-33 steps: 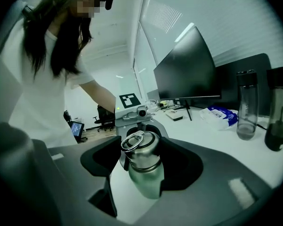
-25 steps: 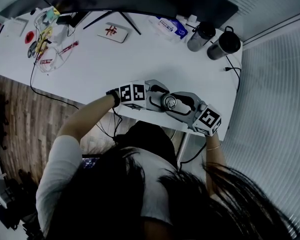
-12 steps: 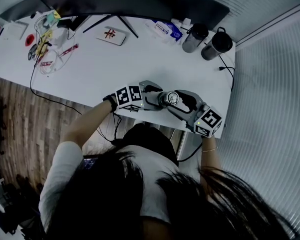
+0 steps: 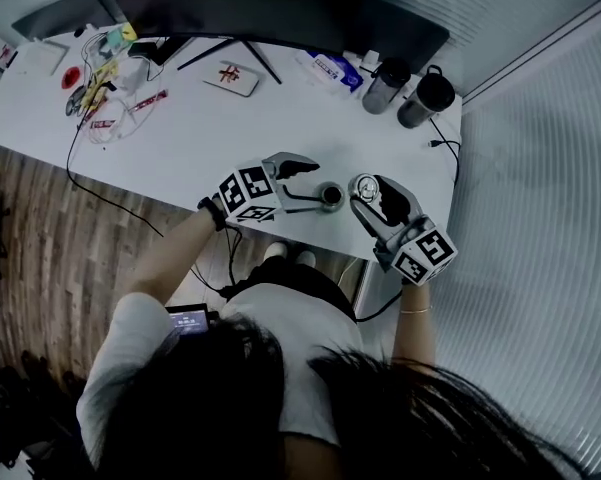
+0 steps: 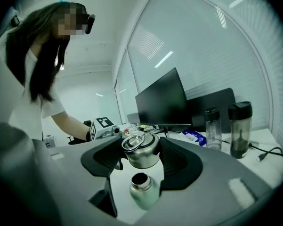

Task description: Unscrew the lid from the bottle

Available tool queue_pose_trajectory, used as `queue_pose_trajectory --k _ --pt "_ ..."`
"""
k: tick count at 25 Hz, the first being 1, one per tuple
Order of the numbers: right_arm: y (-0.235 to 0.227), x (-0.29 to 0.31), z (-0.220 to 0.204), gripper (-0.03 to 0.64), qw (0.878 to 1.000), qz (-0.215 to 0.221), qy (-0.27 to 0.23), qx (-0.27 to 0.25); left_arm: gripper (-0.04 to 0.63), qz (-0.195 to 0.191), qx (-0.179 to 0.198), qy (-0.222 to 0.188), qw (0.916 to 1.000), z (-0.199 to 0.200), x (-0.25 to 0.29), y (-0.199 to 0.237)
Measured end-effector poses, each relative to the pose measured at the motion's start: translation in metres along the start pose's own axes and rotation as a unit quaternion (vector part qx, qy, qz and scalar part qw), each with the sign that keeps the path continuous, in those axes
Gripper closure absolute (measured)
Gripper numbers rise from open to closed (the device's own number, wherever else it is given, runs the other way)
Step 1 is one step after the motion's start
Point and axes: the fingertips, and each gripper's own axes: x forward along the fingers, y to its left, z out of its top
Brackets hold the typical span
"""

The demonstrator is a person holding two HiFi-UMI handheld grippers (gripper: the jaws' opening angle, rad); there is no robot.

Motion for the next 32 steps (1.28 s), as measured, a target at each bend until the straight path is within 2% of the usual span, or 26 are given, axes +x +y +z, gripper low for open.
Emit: queue_pose_trajectory --k 8,12,18,24,32 --pt "-0.006 -0.020 0.040 0.365 0.994 -0.096 -0.043 -0.039 0.275 0.063 0.007 -0.075 0.9952 0.062 -0.021 -0.004" --pt "-0.008 -0.031 0.056 0.365 0.985 -0.145 -0.067 -0.058 0.316 0.111 -0.004 -0.121 0.9864 0.089 -0.032 0.000" --pt "-0.015 -0.043 0.078 0.365 0.970 -0.213 -0.089 -0.082 0.377 0.183 0.001 -0.153 0.9711 0.123 -0.043 0.003" --pt "-0.020 -0.049 0.084 0.365 0.961 -0.248 -0.094 -0.073 0.442 0.245 -0.008 -0.173 0.9538 0.143 -0.050 0.007" --pt "-0.019 -0.053 0.079 0.365 0.959 -0.261 -0.079 -0.075 0.509 0.293 -0.025 -0.180 0.9385 0.139 -0.056 0.008"
